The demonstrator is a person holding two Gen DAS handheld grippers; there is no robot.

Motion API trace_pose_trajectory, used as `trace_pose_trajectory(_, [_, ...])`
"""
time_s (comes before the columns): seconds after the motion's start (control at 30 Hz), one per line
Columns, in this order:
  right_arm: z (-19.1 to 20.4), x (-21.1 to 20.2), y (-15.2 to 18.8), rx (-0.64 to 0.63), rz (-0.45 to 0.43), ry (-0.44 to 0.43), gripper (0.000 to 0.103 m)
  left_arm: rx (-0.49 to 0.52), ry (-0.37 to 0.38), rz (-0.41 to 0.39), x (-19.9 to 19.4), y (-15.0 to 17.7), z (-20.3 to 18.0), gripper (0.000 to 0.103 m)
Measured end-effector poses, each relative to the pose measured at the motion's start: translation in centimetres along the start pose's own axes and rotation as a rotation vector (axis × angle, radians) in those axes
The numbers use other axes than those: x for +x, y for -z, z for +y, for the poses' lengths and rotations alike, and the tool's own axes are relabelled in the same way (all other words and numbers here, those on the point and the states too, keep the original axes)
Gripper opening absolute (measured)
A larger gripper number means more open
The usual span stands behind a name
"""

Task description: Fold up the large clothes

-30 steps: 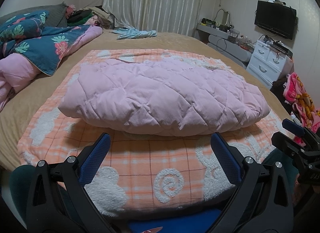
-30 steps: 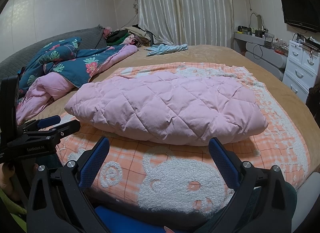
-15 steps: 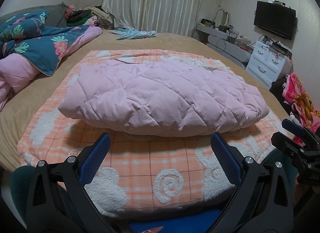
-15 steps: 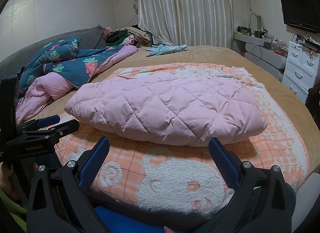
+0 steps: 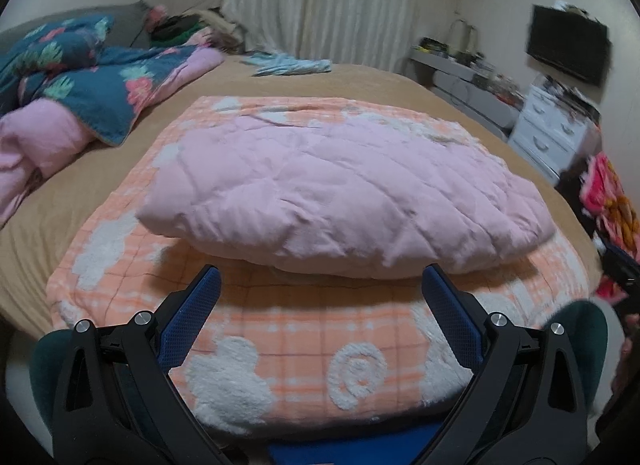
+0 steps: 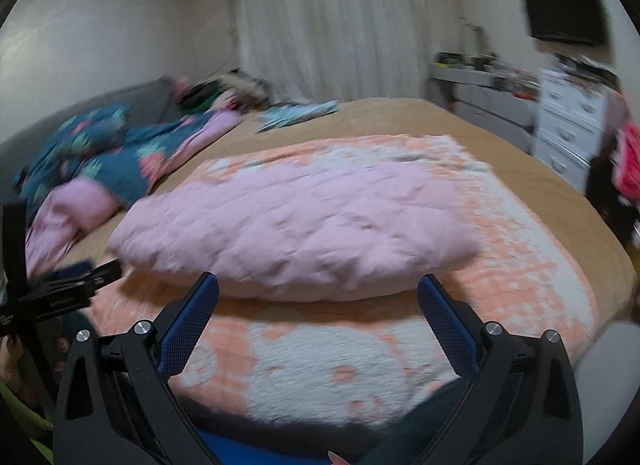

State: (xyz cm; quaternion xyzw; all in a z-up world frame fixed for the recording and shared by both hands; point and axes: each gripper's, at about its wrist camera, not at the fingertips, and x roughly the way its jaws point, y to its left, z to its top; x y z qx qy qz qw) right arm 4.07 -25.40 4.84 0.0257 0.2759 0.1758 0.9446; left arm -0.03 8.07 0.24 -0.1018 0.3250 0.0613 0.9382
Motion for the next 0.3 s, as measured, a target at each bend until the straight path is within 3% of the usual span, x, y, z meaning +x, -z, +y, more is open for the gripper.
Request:
trace_pose_trajectory(0.13, [-8.5, -1.1, -0.5, 0.136, -0.044, 0.206, 0.099, -0.121, -0.145, -0.016, 2.1, -3.1, 7.3, 0.094])
trace_pose_trajectory(0.2, [-15.8, -1.3, 0.2, 0.226, -0.041, 0.408, 0.099, -0.210, -0.216, -0.008, 3.4, -4.6, 12.3, 0.094])
trace_pose_trajectory(0.3, [-26.7, -1.2, 2.8, 0.405, 0.033, 0.632, 0.099, -0.333, -0.412, 0.009, 6.0, -6.5, 21.6, 0.094])
